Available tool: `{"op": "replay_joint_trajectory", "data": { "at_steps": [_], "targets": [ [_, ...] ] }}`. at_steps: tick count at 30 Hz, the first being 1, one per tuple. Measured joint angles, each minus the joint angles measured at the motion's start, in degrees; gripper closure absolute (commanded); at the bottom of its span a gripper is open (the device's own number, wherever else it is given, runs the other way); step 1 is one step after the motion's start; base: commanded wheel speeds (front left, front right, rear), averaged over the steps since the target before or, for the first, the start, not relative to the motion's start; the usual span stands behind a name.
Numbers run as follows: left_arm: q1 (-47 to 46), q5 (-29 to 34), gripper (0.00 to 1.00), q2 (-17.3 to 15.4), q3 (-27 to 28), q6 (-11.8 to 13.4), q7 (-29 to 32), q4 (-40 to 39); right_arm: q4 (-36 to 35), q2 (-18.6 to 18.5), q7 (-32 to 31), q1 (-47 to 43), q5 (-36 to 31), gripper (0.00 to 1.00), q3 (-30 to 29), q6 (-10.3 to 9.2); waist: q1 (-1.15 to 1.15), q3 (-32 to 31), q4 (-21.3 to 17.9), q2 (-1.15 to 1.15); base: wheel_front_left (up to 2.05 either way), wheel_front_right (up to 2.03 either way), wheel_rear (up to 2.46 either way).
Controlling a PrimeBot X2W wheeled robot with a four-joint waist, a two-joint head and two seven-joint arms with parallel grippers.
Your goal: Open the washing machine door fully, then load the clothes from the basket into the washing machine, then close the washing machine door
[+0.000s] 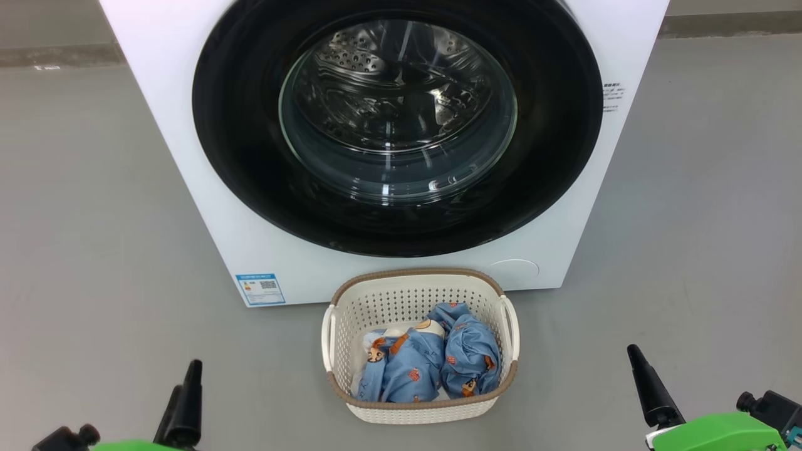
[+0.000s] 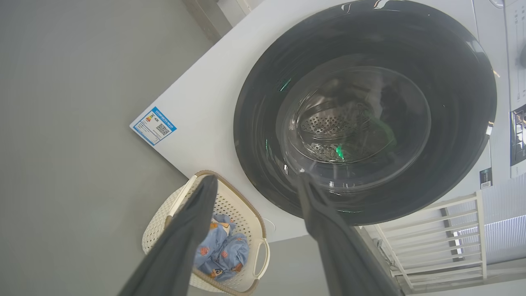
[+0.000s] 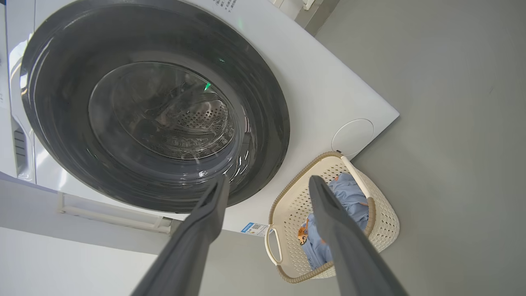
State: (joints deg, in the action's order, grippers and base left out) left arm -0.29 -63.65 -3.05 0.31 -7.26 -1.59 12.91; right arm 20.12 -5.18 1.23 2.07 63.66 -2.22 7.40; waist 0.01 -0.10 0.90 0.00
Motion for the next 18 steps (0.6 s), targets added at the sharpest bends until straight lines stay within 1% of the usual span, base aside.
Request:
{"op": "replay_joint_trajectory", "data": {
  "at_steps": [18],
  "targets": [
    [0.64,12.36,0.0,-0.99,-1.2,0.0,-2.59,-1.58,0.7,-0.57,3.02,0.09,-12.3,0.0,1.18,0.0,0.0,-0.1,0.27,0.0,0.0,0.0,0.0]
  ]
}}
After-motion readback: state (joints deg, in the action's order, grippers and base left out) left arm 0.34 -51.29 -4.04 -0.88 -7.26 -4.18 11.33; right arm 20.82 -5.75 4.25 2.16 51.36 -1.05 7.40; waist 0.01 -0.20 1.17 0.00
